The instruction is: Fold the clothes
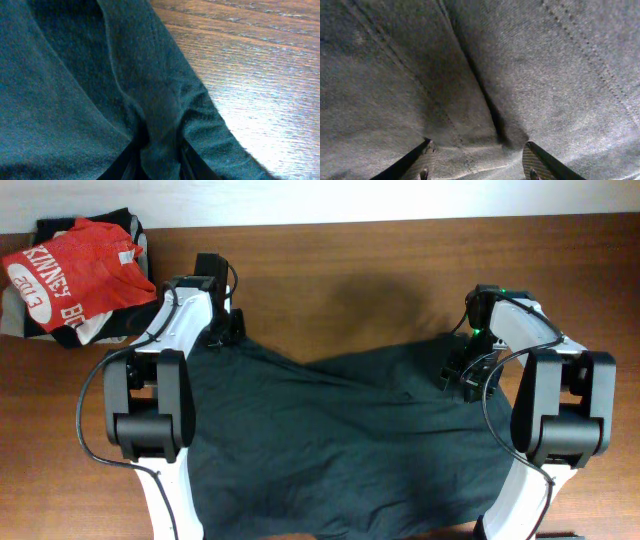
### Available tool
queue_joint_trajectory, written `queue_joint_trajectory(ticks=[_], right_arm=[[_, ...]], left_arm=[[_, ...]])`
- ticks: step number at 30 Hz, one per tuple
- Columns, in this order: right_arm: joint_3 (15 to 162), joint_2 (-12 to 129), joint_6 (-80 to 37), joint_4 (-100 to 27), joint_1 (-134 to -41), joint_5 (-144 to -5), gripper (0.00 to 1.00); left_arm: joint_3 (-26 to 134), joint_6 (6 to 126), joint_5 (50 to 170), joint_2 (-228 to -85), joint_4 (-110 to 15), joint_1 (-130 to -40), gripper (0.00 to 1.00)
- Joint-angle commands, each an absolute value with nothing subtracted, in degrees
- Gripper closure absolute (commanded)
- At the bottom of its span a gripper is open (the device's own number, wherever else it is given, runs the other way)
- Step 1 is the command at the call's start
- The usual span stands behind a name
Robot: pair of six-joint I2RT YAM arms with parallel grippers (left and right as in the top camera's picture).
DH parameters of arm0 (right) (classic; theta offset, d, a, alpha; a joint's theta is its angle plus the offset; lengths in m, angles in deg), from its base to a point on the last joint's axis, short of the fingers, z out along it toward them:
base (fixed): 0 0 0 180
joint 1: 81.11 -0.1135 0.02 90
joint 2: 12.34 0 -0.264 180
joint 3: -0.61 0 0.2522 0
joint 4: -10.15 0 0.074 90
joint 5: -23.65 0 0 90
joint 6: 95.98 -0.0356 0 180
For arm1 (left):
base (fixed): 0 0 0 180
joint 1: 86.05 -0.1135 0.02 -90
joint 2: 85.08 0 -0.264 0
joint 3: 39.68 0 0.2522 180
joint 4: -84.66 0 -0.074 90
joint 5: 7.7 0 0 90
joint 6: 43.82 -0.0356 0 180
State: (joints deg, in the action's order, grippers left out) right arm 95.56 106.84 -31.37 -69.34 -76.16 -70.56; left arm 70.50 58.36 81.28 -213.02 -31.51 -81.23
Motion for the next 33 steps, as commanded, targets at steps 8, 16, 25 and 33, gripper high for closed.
queue_joint_trajectory(ticks=[8, 16, 25, 33], right_arm=[[94.03, 105.46, -31.79, -67.66, -76.31, -70.86, 0.68], [100.87, 105.44, -32.83, -69.72, -74.80, -71.98, 0.96], [101.84, 105.44, -32.86, -69.47, -74.69, -72.61, 0.96], [106.36, 105.44, -32.40, -70.90, -74.65, -73.73, 0.96]], left_arm=[[70.11, 58.12, 81.04, -215.62, -30.81, -81.34, 0.75], [73.12, 58.28, 80.84, -215.58, -30.97, -81.49, 0.81], [80.99, 65.49, 76.49, -215.36, -19.73, -81.71, 0.99], [82.68, 65.38, 74.35, -206.97, -15.84, -81.71, 0.95]])
